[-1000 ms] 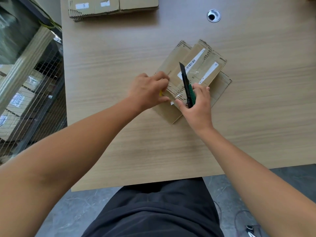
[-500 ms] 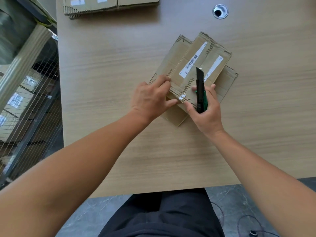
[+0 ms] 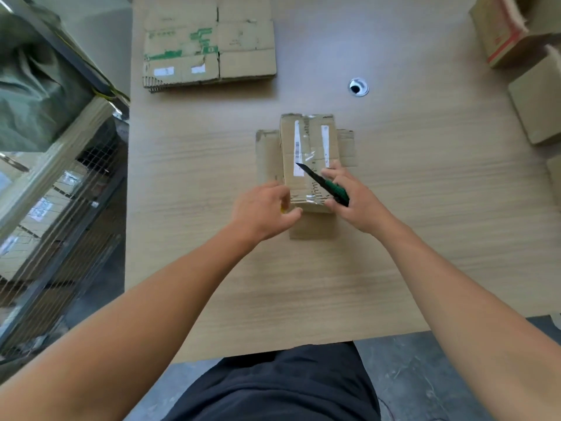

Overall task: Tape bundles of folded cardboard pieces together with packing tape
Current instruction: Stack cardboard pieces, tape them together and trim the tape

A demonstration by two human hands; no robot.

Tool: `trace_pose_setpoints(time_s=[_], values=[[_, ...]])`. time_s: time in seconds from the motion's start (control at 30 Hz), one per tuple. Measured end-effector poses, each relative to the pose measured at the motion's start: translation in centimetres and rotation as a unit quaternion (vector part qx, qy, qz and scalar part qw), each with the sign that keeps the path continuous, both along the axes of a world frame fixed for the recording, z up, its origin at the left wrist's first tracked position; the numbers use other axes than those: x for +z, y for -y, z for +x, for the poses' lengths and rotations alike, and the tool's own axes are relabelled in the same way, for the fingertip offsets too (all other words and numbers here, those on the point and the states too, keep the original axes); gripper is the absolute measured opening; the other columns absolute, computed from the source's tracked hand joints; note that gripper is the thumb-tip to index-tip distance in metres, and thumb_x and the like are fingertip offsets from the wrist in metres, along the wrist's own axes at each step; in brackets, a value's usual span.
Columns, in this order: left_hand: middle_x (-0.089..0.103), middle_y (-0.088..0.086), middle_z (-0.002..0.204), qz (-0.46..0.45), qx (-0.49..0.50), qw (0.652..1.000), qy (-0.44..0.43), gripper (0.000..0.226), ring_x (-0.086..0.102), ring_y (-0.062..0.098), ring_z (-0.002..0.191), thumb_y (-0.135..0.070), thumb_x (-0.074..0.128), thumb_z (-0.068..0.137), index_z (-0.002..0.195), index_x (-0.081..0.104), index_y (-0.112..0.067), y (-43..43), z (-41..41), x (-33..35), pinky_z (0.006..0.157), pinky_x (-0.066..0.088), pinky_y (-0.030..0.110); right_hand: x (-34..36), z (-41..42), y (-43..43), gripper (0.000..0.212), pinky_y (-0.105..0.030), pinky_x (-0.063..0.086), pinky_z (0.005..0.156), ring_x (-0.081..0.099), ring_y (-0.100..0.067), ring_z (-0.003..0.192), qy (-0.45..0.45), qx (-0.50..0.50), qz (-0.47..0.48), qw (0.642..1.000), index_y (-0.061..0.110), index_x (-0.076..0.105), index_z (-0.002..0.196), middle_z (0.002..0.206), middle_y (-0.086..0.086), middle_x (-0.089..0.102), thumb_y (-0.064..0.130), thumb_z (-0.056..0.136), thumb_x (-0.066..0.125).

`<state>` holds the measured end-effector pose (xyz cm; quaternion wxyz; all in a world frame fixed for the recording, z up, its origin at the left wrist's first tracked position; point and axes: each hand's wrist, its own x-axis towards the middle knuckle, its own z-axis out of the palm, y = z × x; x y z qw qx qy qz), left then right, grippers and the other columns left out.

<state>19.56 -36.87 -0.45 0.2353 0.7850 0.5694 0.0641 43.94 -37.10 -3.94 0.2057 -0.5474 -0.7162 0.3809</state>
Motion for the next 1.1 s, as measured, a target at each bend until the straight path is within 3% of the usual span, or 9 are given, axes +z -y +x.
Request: trace_pose_setpoints(time_s=[0.1,0.17,0.23,0.3,0.4,0.77,0.9,1.0,1.1], values=[[0.063,-0.011,0.102,-0.035,0.012,0.999,0.035,0.023,0.062,0.016,0.094,-0.048,0.059,0.086,0.081,0.061,-0.026,0.6,-1.0,1.6,0.078,0.051,0.034,2.3,-1.4,1.4,0.044,-0.037,0.028,0.12,0.035,-0.017,0.146,-0.011,-0.083,0.012,0.996,0.001,0.056,0.134,0.149,-0.008,0.05,0.007,0.093,0.071],[0.061,-0.014,0.11,-0.047,0.045,0.993,0.101,0.018,0.06,0.013,0.098,-0.043,0.053,0.084,0.082,0.063,-0.028,0.9,-1.9,2.8,0.081,0.047,0.031,4.0,-2.5,2.9,0.019,-0.031,0.047,0.089,0.059,-0.01,0.098,-0.068,-0.21,0.033,0.975,0.014,0.063,0.109,0.102,0.007,0.066,0.016,0.092,0.072],[0.056,-0.016,0.11,-0.076,0.056,0.983,0.159,0.017,0.056,0.009,0.099,-0.036,0.047,0.082,0.084,0.064,-0.033,1.1,-2.5,4.1,0.083,0.043,0.03,6.3,-4.1,4.8,0.015,-0.031,0.05,0.07,0.054,-0.011,0.063,-0.193,-0.3,-0.034,0.934,0.02,0.057,0.091,0.07,0.011,0.056,0.022,0.091,0.072],[0.053,-0.015,0.108,-0.109,0.025,0.975,0.193,0.02,0.054,0.009,0.097,-0.03,0.045,0.084,0.086,0.064,-0.036,1.5,-2.7,5.3,0.084,0.042,0.032,8.2,-5.7,6.7,0.02,-0.033,0.053,0.059,0.047,-0.013,0.049,-0.317,-0.322,-0.116,0.885,0.019,0.06,0.091,0.062,0.009,0.053,0.027,0.085,0.077],[0.051,-0.014,0.107,-0.136,-0.029,0.963,0.232,0.022,0.053,0.01,0.098,-0.027,0.045,0.082,0.089,0.062,-0.038,3.0,-2.1,7.3,0.087,0.044,0.033,10.7,-7.6,9.1,0.018,-0.026,0.048,0.052,0.05,-0.006,0.05,-0.339,-0.303,-0.165,0.875,0.025,0.069,0.084,0.07,0.012,0.063,0.035,0.076,0.082],[0.059,-0.01,0.113,-0.094,-0.089,0.964,0.234,0.018,0.057,0.011,0.103,-0.029,0.053,0.096,0.109,0.064,-0.037,8.4,-1.0,8.5,0.094,0.05,0.042,12.8,-7.3,13.4,0.02,-0.031,0.041,0.06,0.047,-0.01,0.059,-0.141,-0.279,-0.061,0.948,0.02,0.062,0.075,0.062,0.011,0.053,0.022,0.09,0.076],[0.074,-0.008,0.095,-0.199,-0.089,0.924,0.314,0.037,0.07,0.009,0.082,-0.054,0.052,0.097,0.134,0.049,-0.052,10.1,-1.6,8.8,0.076,0.059,0.033,14.0,-5.9,14.1,0.022,-0.022,0.042,0.051,0.052,-0.009,0.056,-0.238,-0.302,-0.075,0.92,0.024,0.063,0.075,0.066,0.004,0.059,0.012,0.09,0.074],[0.074,-0.007,0.091,-0.216,-0.014,0.871,0.441,0.031,0.067,0.011,0.075,-0.042,0.062,0.095,0.123,0.064,-0.03,10.6,-2.0,8.7,0.07,0.054,0.026,14.4,-4.0,14.4,0.02,-0.025,0.04,0.046,0.052,-0.012,0.052,-0.334,-0.347,-0.115,0.869,0.018,0.061,0.08,0.07,-0.004,0.064,0.005,0.089,0.072],[0.069,-0.003,0.073,-0.143,0.003,0.919,0.368,0.01,0.062,0.012,0.058,-0.032,0.073,0.091,0.098,0.074,-0.025,10.4,-2.7,9.0,0.055,0.053,0.03,14.6,-0.9,14.7,0.021,-0.029,0.039,0.048,0.048,-0.015,0.053,-0.407,-0.423,-0.12,0.8,0.018,0.057,0.083,0.065,0.002,0.066,0.003,0.093,0.067]])
